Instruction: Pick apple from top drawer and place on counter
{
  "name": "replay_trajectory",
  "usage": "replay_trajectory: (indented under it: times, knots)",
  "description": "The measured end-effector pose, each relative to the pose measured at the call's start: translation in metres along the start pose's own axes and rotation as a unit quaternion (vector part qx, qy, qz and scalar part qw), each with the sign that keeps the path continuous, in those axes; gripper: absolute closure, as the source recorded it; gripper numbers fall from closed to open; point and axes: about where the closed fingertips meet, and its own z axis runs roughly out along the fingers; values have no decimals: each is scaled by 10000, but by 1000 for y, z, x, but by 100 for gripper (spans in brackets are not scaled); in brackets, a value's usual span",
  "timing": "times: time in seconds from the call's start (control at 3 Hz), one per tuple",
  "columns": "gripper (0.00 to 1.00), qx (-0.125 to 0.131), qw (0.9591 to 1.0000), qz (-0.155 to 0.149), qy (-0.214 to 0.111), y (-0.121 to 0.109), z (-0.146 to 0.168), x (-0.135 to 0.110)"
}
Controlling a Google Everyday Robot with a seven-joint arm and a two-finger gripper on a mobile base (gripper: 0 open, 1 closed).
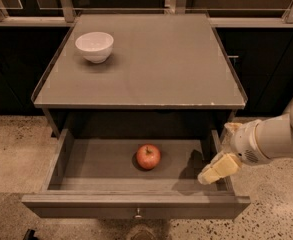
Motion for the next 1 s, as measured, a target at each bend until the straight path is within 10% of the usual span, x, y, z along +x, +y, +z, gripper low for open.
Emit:
replay_trajectory:
  times: [1.0]
  knots:
    - [0, -483, 9971, -300, -512, 35, 70, -29]
